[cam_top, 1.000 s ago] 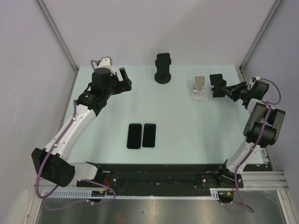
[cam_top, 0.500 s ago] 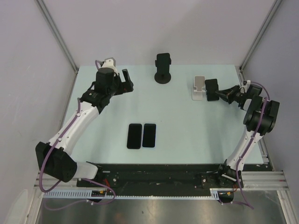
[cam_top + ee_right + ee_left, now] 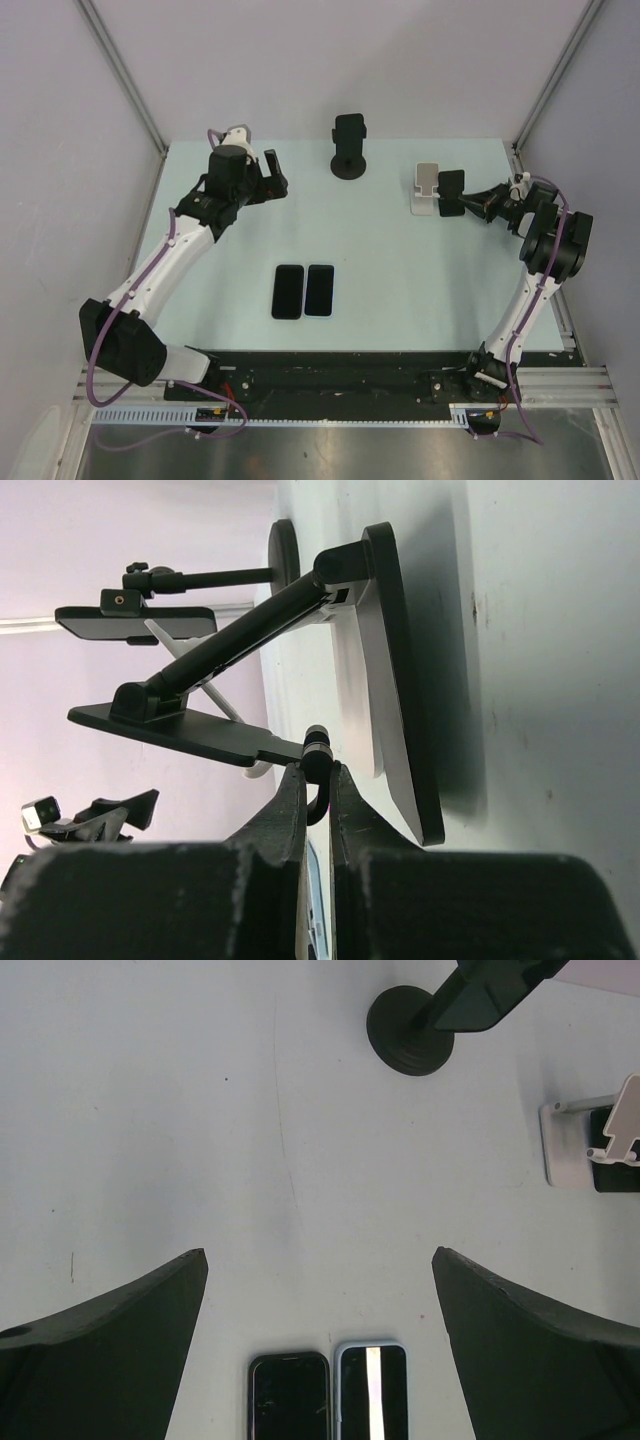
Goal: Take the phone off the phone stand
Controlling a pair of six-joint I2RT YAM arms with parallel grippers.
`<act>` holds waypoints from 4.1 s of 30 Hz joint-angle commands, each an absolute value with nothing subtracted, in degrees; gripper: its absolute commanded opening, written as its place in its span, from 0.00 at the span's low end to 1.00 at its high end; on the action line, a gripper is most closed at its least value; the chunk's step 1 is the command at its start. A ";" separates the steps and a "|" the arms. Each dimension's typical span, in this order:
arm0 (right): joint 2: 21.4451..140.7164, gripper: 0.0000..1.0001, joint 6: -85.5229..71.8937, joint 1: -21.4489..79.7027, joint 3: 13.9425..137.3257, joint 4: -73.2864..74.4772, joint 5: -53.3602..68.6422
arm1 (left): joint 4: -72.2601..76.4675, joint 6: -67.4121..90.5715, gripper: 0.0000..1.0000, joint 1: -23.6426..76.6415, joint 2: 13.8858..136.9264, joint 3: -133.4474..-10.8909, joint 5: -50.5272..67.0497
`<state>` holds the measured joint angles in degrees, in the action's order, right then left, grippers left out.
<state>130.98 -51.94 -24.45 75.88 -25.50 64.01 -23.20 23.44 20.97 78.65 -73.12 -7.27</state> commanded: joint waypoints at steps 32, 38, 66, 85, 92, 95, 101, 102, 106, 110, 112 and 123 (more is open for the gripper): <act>133.87 0.47 -49.40 -26.01 82.35 -20.23 60.31 | -21.71 22.32 1.00 20.83 78.58 -73.39 -6.85; 129.82 0.65 -42.81 -27.16 82.18 -11.79 56.96 | -21.62 22.32 1.00 20.83 78.31 -73.39 -6.86; 91.23 0.99 -14.87 -7.93 80.42 -1.29 19.25 | -21.71 21.80 1.00 22.49 73.39 -74.18 -5.71; 128.92 1.00 11.24 13.09 133.90 17.39 37.70 | -19.69 9.85 1.00 24.87 68.55 -65.22 1.65; 136.58 0.99 12.13 13.71 138.78 14.95 39.29 | -19.51 8.70 1.00 24.87 71.45 -64.95 3.43; 138.42 0.97 11.78 13.71 138.87 12.75 40.69 | -19.60 8.70 1.00 24.87 72.50 -64.78 3.43; 139.92 0.89 12.04 15.20 138.17 10.82 42.54 | -19.60 8.88 1.00 24.87 74.09 -64.78 4.13; 139.92 0.88 12.04 15.29 137.38 10.46 42.71 | -19.60 8.79 1.00 24.87 74.18 -64.60 4.04; 139.13 0.79 11.43 15.82 135.35 8.70 43.33 | -19.60 8.96 1.00 24.87 74.36 -64.69 4.04; 136.51 0.67 11.25 16.43 132.46 7.22 42.37 | -19.60 9.05 1.00 24.96 74.62 -64.60 4.22; 134.75 0.63 10.38 16.70 128.44 5.28 41.23 | -19.60 9.14 1.00 24.96 74.62 -64.60 4.13; 128.58 0.46 8.79 17.05 119.36 0.70 36.91 | -19.60 9.23 1.00 24.96 74.18 -64.51 4.22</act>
<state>134.02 9.67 16.34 120.20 5.21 37.32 -21.47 10.87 24.64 74.65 -64.55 3.22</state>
